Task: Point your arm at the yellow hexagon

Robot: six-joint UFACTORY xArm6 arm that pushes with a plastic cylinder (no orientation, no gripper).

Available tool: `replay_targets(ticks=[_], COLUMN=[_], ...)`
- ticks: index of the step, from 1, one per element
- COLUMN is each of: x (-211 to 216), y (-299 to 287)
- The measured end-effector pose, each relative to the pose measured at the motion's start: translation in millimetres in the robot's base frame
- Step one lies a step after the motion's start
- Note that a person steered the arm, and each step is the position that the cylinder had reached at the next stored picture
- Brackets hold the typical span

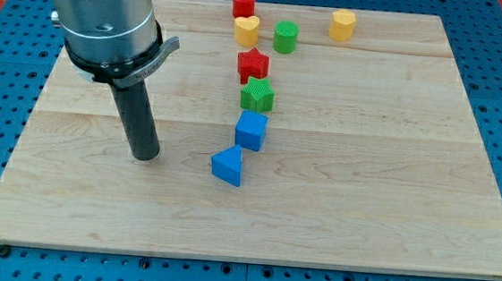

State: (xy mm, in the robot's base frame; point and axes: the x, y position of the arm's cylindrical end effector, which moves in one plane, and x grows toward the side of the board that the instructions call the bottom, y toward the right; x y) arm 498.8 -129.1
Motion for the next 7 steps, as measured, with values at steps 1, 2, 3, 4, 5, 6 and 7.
replay_targets(ticks=[1,2,3,4,5,6,7], x=[0.0,44.0,118.7,116.8,50.5,-35.9,-106.5], y=[0.0,0.8,35.7,137.5,206.5,251.5,268.4])
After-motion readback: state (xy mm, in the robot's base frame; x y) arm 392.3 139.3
